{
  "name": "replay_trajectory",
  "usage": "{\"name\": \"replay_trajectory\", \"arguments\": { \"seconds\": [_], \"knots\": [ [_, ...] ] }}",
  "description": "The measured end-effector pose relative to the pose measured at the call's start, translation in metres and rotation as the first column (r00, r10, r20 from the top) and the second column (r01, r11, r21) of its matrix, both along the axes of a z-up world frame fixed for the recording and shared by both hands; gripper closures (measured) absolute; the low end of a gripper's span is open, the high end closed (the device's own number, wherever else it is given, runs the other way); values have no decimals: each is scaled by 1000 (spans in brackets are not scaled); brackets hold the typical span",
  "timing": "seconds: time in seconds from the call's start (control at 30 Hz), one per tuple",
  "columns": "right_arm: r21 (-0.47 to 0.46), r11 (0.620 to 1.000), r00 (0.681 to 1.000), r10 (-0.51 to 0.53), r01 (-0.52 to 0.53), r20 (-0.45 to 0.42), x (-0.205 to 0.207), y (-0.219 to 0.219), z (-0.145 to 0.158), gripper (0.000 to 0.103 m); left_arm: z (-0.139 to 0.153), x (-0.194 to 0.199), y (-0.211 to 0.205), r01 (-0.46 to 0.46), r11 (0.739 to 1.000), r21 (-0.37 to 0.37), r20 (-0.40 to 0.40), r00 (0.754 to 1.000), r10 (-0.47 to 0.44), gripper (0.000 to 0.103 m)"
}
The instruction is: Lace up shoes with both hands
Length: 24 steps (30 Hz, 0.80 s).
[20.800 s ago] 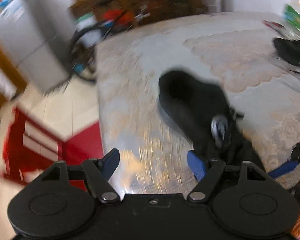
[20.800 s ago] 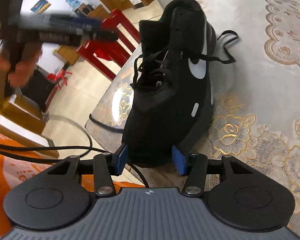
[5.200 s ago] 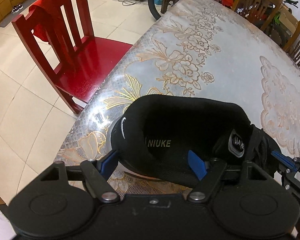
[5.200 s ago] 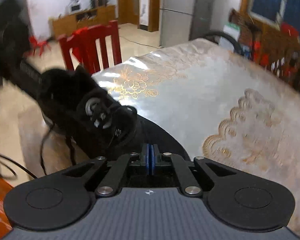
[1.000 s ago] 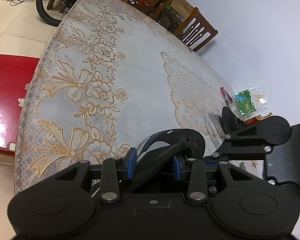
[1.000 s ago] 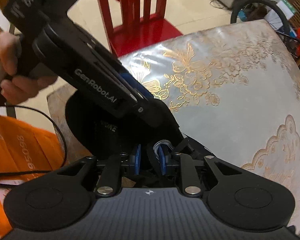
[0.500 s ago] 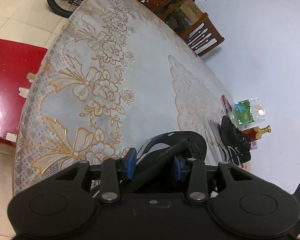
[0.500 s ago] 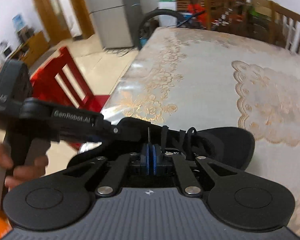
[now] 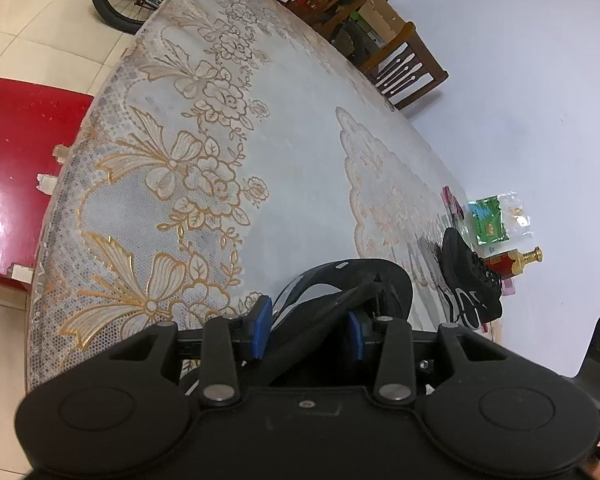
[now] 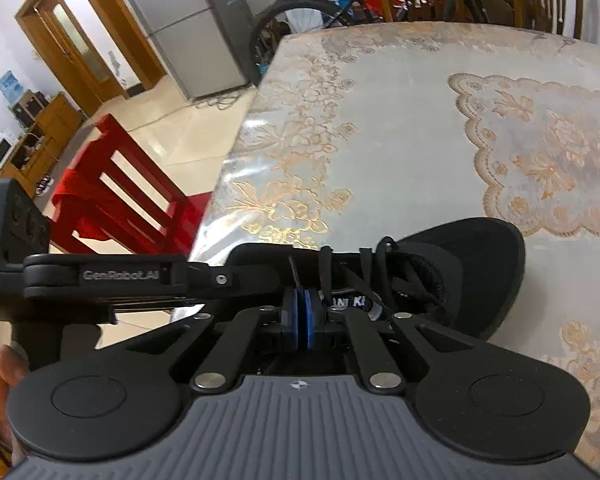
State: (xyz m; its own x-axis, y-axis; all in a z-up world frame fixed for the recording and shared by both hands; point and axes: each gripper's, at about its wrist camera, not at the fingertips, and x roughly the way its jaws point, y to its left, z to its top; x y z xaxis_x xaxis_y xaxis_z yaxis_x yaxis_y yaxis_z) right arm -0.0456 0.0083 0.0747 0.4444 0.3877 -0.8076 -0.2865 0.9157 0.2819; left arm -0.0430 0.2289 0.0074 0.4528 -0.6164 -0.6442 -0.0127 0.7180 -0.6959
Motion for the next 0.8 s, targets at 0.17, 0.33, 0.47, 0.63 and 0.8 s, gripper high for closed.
{"name": "replay_trajectory", "arguments": {
  "seconds": [0.17,0.33,0.47,0.63,0.8],
  "knots": [
    [0,1000,1000,-5,5,-8,1,0,-2,98,0,-1,-1,5,1000,2,1,1000,-5,67],
    [-5,1000,1000,-5,5,-14,2,0,-4,98,0,-1,-2,10,1000,4,1,1000,-10,65],
    [-11,1000,1000,-4,4,-22,1,-1,-5,98,0,-1,-3,13,1000,5,2,1000,-13,65],
    [10,1000,999,-22,22,-34,1,-6,-4,98,-1,-2,-4,8,1000,6,1,1000,-8,65],
    [53,998,999,-32,33,-20,-2,-9,-1,98,-1,-1,-4,3,1000,9,1,1000,-3,65]
  ]
}}
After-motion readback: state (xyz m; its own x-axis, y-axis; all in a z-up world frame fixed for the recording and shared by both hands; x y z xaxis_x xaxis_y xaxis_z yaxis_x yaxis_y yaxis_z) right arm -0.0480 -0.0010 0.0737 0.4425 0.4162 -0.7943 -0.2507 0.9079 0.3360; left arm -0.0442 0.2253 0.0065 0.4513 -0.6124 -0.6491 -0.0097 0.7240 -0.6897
